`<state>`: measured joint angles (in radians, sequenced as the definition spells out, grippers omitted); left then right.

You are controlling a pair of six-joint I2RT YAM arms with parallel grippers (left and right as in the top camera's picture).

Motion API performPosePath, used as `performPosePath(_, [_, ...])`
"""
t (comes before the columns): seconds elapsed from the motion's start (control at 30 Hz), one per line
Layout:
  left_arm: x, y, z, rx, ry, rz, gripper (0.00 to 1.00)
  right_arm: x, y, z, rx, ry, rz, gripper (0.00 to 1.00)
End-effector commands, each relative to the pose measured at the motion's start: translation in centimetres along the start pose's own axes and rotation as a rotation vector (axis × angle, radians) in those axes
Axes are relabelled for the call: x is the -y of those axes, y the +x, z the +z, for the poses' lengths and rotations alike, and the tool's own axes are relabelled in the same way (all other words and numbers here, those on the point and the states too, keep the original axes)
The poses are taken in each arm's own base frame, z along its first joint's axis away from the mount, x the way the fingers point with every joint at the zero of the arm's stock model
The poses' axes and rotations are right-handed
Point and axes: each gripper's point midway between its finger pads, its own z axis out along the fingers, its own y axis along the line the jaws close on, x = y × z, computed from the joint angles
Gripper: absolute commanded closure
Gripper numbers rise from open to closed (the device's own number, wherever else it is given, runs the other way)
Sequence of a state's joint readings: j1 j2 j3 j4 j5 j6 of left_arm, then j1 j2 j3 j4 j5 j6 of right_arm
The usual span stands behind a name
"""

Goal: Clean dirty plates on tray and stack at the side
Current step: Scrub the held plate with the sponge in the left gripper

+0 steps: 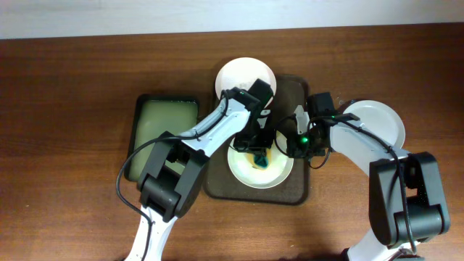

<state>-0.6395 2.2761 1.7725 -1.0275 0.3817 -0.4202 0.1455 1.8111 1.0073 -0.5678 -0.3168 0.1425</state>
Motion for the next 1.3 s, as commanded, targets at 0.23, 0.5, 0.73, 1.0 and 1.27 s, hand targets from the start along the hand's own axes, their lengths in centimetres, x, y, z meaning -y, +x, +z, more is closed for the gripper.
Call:
performPosePath(0.23, [-13.7, -0.1, -2.7, -0.014, -0.498, -0.194, 1.0, 1.8, 1.3, 1.4, -0.042, 0.067, 0.077, 0.96])
performPosePath(0.5, [0.9, 1.0, 2.6, -0.065, -0.008, 0.075, 1.0, 1.8, 1.3, 1.4, -0.042, 0.067, 0.077, 0.96])
performPosePath(0.73, [6.0, 2.4, 3.5, -0.083, 0.148, 0.245, 1.0, 1.8, 1.3, 1.4, -0.042, 0.067, 0.077, 0.96])
performPosePath(1.0, [0.1, 1.0, 2.4, -0.065, -0.046, 0.179, 1.0, 1.8, 1.3, 1.4, -0.042, 0.067, 0.077, 0.96])
performPosePath(1.27, [-12.8, -2.1, -4.5, 0.047, -0.549, -0.084, 1.0, 1.8, 1.3, 1.4, -0.042, 0.067, 0.077, 0.96])
